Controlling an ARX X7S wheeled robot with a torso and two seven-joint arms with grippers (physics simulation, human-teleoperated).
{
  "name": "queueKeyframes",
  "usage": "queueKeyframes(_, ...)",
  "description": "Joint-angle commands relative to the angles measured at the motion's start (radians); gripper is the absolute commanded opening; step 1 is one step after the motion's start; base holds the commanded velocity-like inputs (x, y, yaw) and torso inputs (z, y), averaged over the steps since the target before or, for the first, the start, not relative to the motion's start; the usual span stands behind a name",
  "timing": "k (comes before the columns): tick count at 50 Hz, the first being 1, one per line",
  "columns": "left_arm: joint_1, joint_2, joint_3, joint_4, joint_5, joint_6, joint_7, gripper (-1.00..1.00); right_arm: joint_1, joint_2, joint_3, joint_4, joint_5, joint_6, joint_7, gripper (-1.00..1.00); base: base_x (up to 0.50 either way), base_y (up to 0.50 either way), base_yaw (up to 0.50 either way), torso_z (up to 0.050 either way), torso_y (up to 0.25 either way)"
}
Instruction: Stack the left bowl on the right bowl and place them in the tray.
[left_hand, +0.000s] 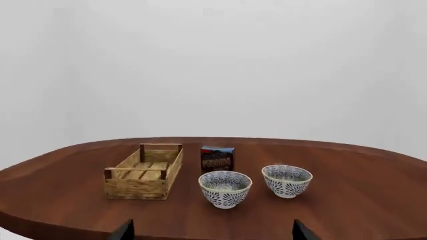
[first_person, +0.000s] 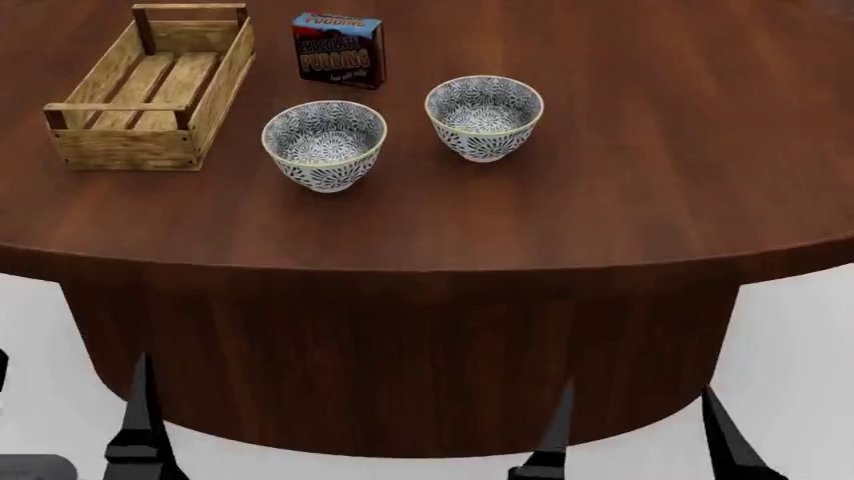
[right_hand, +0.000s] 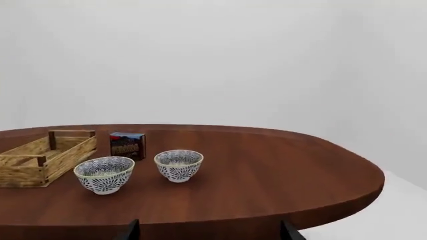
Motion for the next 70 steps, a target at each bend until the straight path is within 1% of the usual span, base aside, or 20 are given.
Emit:
queueKeyframes(1,-0.073,-0.056,0.001,0.428,0.0,-0.353,-0.066,1.0,0.056,0.082,0.09,-0.37,0.065,0.293,0.043,1.0,0.0,0.0,0.0,0.0,0.0)
queueKeyframes(3,-0.106,-0.07,-0.012,0.53,-0.013,-0.466,-0.087,1.0,0.079,0.096,0.116,-0.436,0.079,0.357,0.056,1.0,0.0,0.0,0.0,0.0,0.0)
queueKeyframes(4,-0.113,-0.13,-0.007,0.531,-0.079,-0.439,-0.163,1.0,0.092,0.1,0.136,-0.469,0.096,0.39,0.06,1.0,0.0,0.0,0.0,0.0,0.0)
queueKeyframes(5,-0.131,-0.278,0.028,0.531,-0.229,-0.403,-0.313,1.0,0.102,0.103,0.151,-0.495,0.109,0.417,0.063,1.0,0.0,0.0,0.0,0.0,0.0)
queueKeyframes(6,-0.189,-0.428,0.13,0.531,-0.379,-0.303,-0.463,1.0,0.116,0.111,0.162,-0.526,0.115,0.457,0.072,1.0,0.0,0.0,0.0,0.0,0.0)
queueKeyframes(8,-0.363,-0.728,0.403,0.531,-0.64,-0.088,-0.763,1.0,0.136,0.127,0.191,-0.574,0.144,0.518,0.083,1.0,0.0,0.0,0.0,0.0,0.0)
queueKeyframes(10,-0.619,-1.021,0.703,0.531,-0.68,0.09,-1.063,1.0,0.123,0.264,0.212,-0.578,0.319,0.468,0.261,1.0,0.0,0.0,0.0,0.0,0.0)
queueKeyframes(11,-0.744,-1.063,0.853,0.531,-0.685,0.139,-1.213,1.0,0.114,0.358,0.195,-0.578,0.417,0.433,0.375,1.0,0.0,0.0,0.0,0.0,0.0)
queueKeyframes(12,-0.877,-1.103,1.003,0.531,-0.675,0.195,-1.303,1.0,0.103,0.468,0.173,-0.578,0.502,0.372,0.504,1.0,0.0,0.0,0.0,0.0,0.0)
queueKeyframes(15,-1.273,-1.171,1.453,0.531,-0.632,0.34,-1.44,1.0,0.077,0.758,0.098,-0.578,0.695,0.192,0.796,1.0,0.0,0.0,0.0,0.0,0.0)
queueKeyframes(16,-1.341,-1.198,1.603,0.531,-0.623,0.374,-1.45,1.0,0.068,0.825,0.073,-0.577,0.717,0.139,0.85,1.0,0.0,0.0,0.0,0.0,0.0)
queueKeyframes(18,-1.4,-1.259,1.725,0.531,-0.599,0.426,-1.451,1.0,0.036,0.956,0.042,-0.577,0.752,0.034,0.952,1.0,0.0,0.0,0.0,0.0,0.0)
queueKeyframes(21,-1.504,-1.337,1.865,0.531,-0.56,0.489,-1.451,1.0,-0.051,1.084,0.057,-0.577,0.77,-0.092,1.055,1.0,0.0,0.0,0.0,0.0,0.0)
queueKeyframes(25,-1.64,-1.418,2.03,0.531,-0.517,0.545,-1.451,1.0,-0.169,1.162,0.117,-0.575,0.769,-0.174,1.108,1.0,0.0,0.0,0.0,0.0,0.0)
queueKeyframes(27,-1.709,-1.401,2.113,0.531,-0.512,0.54,-1.451,1.0,-0.269,1.144,0.204,-0.573,0.764,-0.219,1.09,1.0,0.0,0.0,0.0,0.0,0.0)
queueKeyframes(30,-1.771,-1.401,2.164,0.531,-0.513,0.548,-1.451,1.0,-0.275,1.172,0.202,-0.569,0.777,-0.2,1.124,1.0,0.0,0.0,0.0,0.0,0.0)
queueKeyframes(34,-1.789,-1.39,2.155,0.531,-0.534,0.543,-1.451,1.0,-0.208,1.19,0.137,-0.564,0.787,-0.201,1.138,1.0,0.0,0.0,0.0,0.0,0.0)
queueKeyframes(43,-1.648,-1.385,2.009,0.531,-0.538,0.532,-1.451,1.0,-0.158,1.219,0.08,-0.567,0.777,-0.211,1.145,1.0,0.35,0.0,0.0,0.0,0.0)
queueKeyframes(55,-1.404,-1.391,1.777,0.531,-0.522,0.524,-1.451,1.0,0.053,1.187,-0.077,-0.571,0.797,-0.142,1.14,1.0,0.42,0.1,0.0,0.0,0.0)
queueKeyframes(70,-1.329,-1.401,1.716,0.531,-0.512,0.53,-1.451,1.0,0.214,1.166,-0.214,-0.574,0.805,-0.115,1.149,1.0,0.36,0.18,0.0,0.0,0.001)
